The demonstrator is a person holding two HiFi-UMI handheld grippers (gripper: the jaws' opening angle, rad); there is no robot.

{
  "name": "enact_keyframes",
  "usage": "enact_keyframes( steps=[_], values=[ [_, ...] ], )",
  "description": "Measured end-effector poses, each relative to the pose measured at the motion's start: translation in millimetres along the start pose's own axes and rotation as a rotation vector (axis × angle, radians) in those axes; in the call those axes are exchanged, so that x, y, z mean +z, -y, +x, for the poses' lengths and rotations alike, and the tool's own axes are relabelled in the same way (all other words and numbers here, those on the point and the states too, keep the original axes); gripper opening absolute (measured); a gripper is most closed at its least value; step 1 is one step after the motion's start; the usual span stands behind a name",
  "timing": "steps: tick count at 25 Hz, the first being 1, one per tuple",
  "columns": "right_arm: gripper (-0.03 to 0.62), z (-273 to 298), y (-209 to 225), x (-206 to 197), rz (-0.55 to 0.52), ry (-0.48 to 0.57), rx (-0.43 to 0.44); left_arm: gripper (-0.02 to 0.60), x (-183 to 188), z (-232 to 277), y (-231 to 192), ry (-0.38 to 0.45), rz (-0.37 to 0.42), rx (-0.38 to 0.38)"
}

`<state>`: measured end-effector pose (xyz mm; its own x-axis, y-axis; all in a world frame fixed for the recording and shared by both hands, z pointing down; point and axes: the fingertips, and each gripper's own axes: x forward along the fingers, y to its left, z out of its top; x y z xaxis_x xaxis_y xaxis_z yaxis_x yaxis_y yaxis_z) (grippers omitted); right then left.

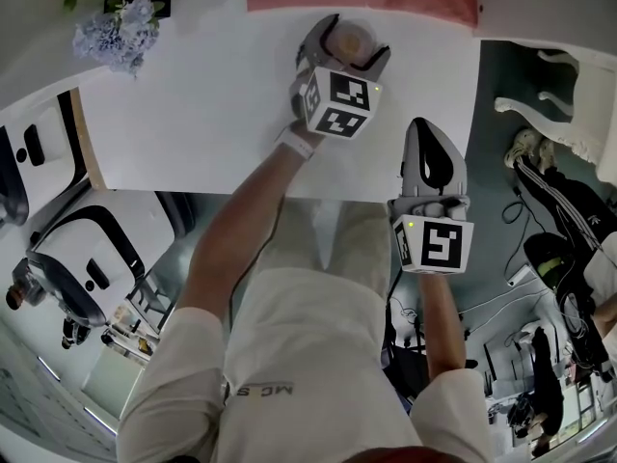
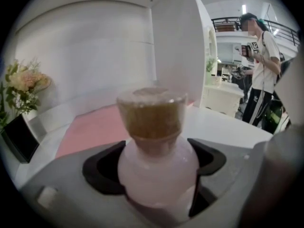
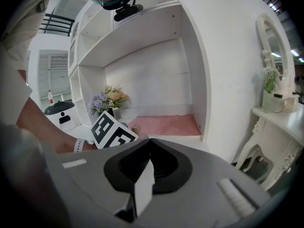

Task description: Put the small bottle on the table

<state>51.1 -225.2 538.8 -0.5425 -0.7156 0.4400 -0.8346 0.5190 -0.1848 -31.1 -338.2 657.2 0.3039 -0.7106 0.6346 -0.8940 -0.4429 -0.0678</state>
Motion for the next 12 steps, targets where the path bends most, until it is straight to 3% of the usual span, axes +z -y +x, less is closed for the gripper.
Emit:
enact_keyframes(
  steps=[12],
  values=[
    [-0.012,-8.2,-4.8,0.6,-0.009,0.003,-0.005,0.403,-0.3,-1.4,1.5,-0.009,-0.006,-0.017]
  ],
)
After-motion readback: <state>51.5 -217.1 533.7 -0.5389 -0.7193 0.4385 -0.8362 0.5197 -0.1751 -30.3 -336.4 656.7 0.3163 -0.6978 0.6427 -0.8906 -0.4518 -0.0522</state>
